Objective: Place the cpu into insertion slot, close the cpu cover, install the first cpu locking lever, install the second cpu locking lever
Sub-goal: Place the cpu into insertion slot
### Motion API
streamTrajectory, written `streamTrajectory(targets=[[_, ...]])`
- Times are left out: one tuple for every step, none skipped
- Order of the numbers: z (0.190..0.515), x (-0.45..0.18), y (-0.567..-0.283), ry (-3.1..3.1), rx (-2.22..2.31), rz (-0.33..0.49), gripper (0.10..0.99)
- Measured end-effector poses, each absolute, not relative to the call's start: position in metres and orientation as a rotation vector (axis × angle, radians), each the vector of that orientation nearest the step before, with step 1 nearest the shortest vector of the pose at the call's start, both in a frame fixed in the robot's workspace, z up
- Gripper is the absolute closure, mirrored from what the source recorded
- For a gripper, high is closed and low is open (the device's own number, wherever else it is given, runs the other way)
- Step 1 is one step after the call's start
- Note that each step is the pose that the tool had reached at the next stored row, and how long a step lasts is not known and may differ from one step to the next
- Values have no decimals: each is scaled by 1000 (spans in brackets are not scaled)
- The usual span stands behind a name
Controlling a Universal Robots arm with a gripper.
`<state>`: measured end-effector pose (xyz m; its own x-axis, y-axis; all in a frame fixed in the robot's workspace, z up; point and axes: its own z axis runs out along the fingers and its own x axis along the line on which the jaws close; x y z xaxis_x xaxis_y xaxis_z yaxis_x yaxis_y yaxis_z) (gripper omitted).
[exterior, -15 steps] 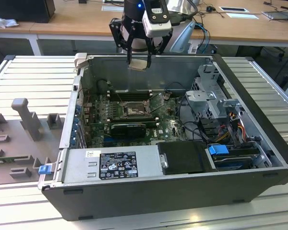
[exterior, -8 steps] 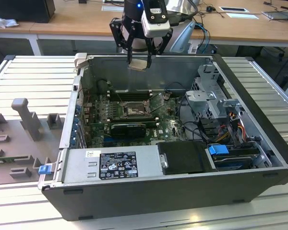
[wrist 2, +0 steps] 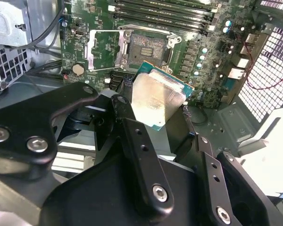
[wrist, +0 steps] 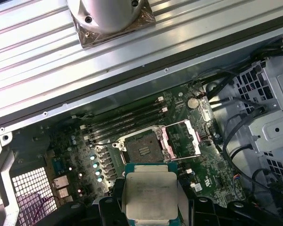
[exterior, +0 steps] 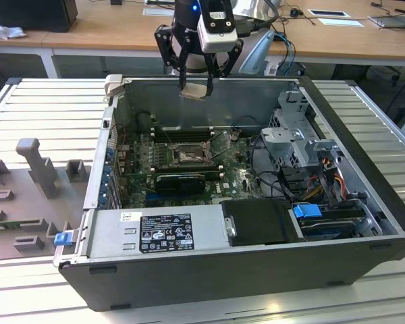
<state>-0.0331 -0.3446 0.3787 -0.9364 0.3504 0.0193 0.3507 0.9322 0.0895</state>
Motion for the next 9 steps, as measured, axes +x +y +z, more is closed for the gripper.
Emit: streamTrajectory(targets=[[379,-33,-345,-3084,-566,-144,561],[379,-33,-345,-3083,-570,-144,561],[379,-33,-345,-3083,-574,-144,561],[379,-33,-345,-3082,-581,-144,561],[379,-33,-345,-3080,-589,-144,561],[379,-33,-345,-3079,-596,-144,561],[379,-33,-345,-3078,-602,-144,561],[379,-33,-345,-3077,-606,-144,561],[379,-33,-345,-3077,-610,-144,561]])
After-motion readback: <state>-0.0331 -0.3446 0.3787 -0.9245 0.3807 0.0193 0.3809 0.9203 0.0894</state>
